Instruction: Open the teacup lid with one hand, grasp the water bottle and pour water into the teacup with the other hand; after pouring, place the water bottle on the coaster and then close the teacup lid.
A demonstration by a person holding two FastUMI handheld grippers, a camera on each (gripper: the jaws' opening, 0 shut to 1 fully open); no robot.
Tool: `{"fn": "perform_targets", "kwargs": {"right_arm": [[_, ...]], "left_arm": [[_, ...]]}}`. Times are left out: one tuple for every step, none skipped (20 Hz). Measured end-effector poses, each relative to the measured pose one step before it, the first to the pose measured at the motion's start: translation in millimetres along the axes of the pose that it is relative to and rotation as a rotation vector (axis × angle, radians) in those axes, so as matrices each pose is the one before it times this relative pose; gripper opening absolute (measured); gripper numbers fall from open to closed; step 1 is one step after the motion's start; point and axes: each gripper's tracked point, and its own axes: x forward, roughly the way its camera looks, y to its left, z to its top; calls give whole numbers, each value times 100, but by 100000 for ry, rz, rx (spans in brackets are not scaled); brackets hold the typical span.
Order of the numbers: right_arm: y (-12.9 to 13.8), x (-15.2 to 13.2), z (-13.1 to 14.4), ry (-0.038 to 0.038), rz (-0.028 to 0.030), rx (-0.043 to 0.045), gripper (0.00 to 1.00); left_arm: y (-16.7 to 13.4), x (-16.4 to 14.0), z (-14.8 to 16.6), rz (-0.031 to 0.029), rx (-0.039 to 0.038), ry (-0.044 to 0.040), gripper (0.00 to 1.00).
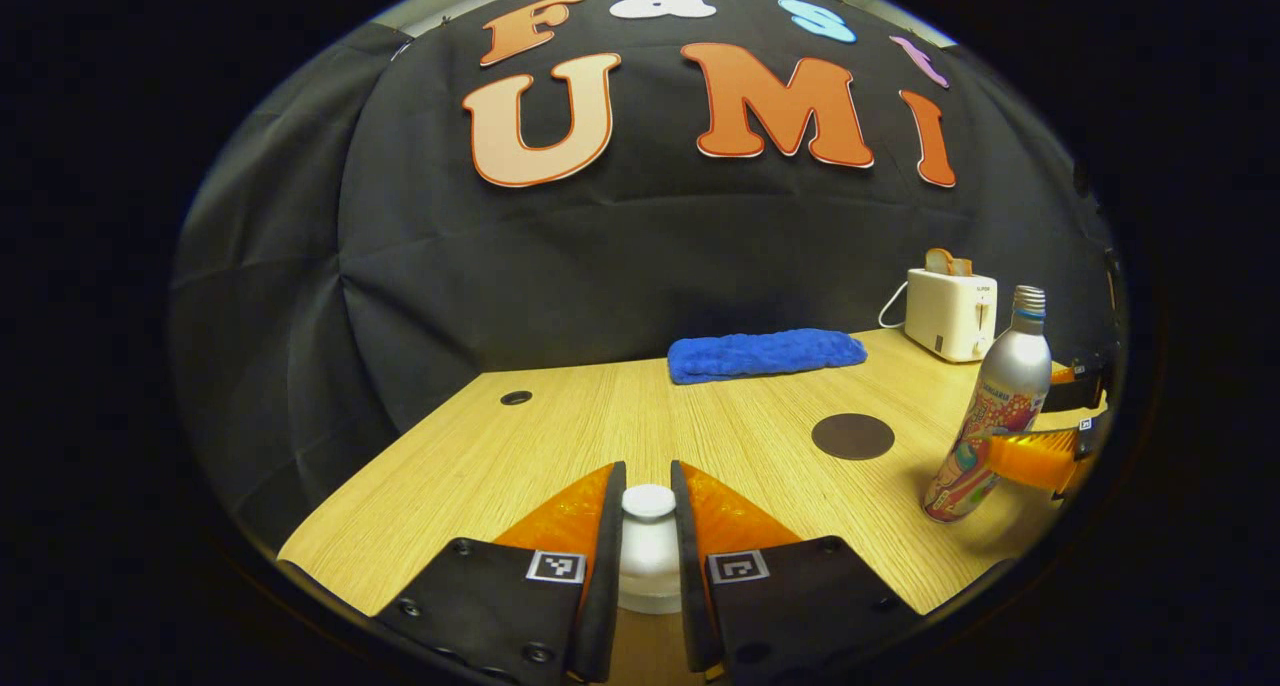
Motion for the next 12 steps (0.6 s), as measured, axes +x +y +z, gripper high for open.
{"fn": "perform_targets", "kwargs": {"right_arm": [[145,177,-426,1762,532,986,96],[77,281,-314,1377,-1,966,95],[79,230,-381,1307,-82,907,95],[42,164,-240,918,-302,777,94],[112,309,-299,1042,-326,304,93],[47,251,-303,677,-171,-5,92],[-70,332,-179,863,-674,-435,87],[-75,32,-120,352,-696,-698,86],[39,-32,251,-530,-4,-616,82],[94,68,100,449,90,-778,81],[146,-29,-10,54,201,-1042,80],[72,-139,148,128,7,-1965,80]], "left_arm": [[272,-133,16,617,-48,-478,30],[238,-161,40,544,-241,-370,30],[252,-142,-16,264,-20,-239,30],[200,-226,-4,310,-133,-203,31],[204,41,42,282,-168,-186,31],[235,-84,1,229,-213,-358,30],[180,-91,-121,347,-140,-82,31],[173,-50,-36,72,-363,-58,30],[181,-134,-34,173,-444,-141,30],[162,-49,-79,-119,-642,33,30],[218,19,-56,97,-722,-22,30],[227,-68,-96,220,-544,194,30]]}}
